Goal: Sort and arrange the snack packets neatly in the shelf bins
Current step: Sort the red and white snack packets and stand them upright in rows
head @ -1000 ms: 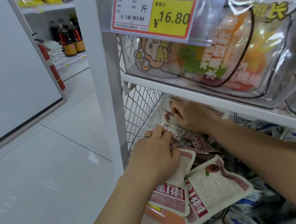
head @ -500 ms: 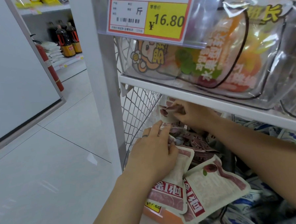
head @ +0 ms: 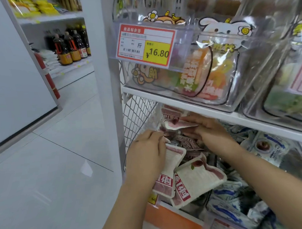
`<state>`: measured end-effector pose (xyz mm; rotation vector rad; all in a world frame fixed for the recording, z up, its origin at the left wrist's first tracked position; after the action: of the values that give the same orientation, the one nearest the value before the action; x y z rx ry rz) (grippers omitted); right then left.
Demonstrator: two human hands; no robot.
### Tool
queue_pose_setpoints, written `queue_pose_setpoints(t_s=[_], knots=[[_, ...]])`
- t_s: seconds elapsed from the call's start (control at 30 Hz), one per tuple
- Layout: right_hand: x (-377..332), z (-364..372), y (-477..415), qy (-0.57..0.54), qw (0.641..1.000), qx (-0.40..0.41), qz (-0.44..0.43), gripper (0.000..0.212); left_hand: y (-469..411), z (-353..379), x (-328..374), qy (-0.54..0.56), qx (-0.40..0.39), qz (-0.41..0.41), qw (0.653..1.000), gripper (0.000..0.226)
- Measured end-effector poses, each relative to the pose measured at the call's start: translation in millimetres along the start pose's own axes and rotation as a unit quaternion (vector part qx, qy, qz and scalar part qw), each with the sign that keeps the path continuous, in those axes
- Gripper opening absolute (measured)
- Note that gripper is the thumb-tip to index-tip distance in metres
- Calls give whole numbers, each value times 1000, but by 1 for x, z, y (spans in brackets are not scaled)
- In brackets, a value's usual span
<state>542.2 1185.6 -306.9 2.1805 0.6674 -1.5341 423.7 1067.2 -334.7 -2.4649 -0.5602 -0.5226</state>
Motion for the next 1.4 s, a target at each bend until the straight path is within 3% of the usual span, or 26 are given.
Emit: queue_pose_setpoints(t_s=[0.03,0.13,0.2,0.27,0.33,0.47,0.63,0.7,0.83,0.93,1.03,1.17,1.23,1.3,1.4], knots=[[0,0,2,-67,997,-3,23,48,3,-3,3,12,15,4,1000,41],[-7,3,6,-129,991,-9,35,35,13,-7,11,44,38,-9,998,59],[-14,7,11,-155,987,-22,45,22,16,-9,13,61,65,-31,996,57],[-17,7,17,-31,999,5,9,22,16,-12,13,100,91,-66,989,49],[-16,6,19,123,990,39,-49,24,16,-13,12,148,77,-118,979,54],[-19,12,15,100,994,12,-52,11,17,-12,7,255,40,-238,936,41],[-15,19,9,90,995,-21,-41,51,16,-14,10,265,50,-224,936,21],[-14,18,4,49,998,-40,3,43,15,-12,8,281,41,-223,933,24],[-15,22,-6,-142,977,-133,90,29,12,-14,3,292,1,-209,933,21],[-9,17,-17,-189,968,-113,118,34,13,-17,2,281,-20,-198,939,15],[-7,10,-30,-183,977,-64,93,17,13,-20,-3,280,5,-189,941,26],[-8,3,-43,-58,994,93,5,8,12,-25,-12,244,18,-166,955,33],[-13,5,-43,10,989,147,-6,20,12,-26,-14,235,12,-157,959,31],[-13,9,-47,97,985,137,-34,31,12,-26,-15,228,4,-153,962,30],[-4,16,-62,267,950,120,-111,20,12,-25,-17,231,2,-155,961,29]])
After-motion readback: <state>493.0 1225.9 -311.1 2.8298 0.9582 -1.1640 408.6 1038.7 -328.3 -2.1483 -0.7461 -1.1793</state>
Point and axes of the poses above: each hand's wrist, its own y-axis away from the middle knuckle, its own z-axis out of the palm, x = y × z, the point moved 3 cm from there along -y, towards the middle knuckle, and after that the axes turned 5 degrees about x, right-handed, at the moved point
